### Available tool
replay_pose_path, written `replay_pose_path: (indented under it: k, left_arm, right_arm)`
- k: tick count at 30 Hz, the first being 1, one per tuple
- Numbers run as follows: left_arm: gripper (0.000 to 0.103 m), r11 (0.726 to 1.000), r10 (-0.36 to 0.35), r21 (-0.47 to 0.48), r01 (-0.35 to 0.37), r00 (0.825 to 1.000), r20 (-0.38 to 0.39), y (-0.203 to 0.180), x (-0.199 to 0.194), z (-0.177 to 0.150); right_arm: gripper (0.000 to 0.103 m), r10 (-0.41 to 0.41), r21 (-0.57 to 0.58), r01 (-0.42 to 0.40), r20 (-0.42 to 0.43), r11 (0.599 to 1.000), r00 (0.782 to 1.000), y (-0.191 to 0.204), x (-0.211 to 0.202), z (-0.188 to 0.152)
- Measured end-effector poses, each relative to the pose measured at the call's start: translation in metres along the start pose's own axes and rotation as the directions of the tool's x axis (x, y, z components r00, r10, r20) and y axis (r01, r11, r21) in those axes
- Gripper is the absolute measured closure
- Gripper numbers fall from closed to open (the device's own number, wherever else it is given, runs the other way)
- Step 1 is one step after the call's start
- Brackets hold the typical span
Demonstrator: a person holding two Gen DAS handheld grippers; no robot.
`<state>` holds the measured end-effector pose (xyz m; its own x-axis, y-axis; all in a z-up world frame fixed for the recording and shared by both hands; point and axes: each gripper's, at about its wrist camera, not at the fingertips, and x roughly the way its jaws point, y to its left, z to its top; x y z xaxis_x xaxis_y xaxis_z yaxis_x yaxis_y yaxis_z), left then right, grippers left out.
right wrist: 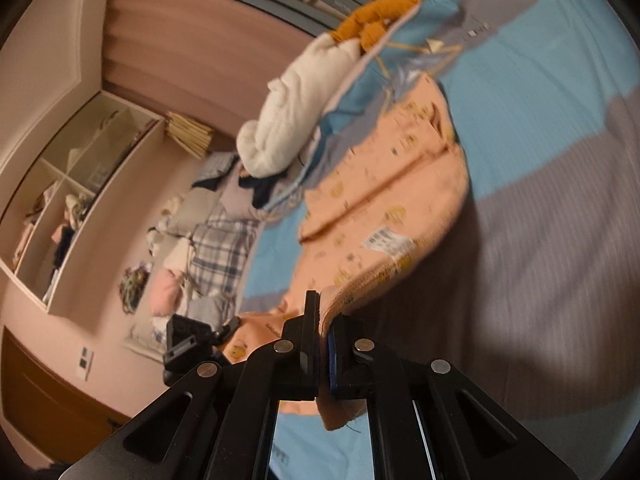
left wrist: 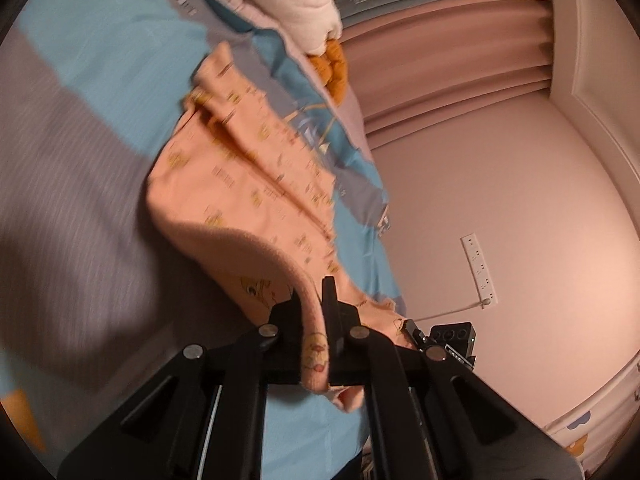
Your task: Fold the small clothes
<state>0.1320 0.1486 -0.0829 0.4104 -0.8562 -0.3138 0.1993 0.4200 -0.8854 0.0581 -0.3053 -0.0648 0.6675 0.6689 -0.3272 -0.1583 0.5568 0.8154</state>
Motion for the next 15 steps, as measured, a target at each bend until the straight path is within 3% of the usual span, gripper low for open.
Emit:
replay_pose_path:
  k: [15]
  left_arm:
    - [0.100, 0.998, -0.019, 0.059, 0.011, 0.989, 0.147, -0.024, 0.033, 0.116]
  right_arm:
    - [0.098, 0.003, -0.055, 0.004, 0.125, 0.998, 0.992, 0.017, 0.033, 0.101]
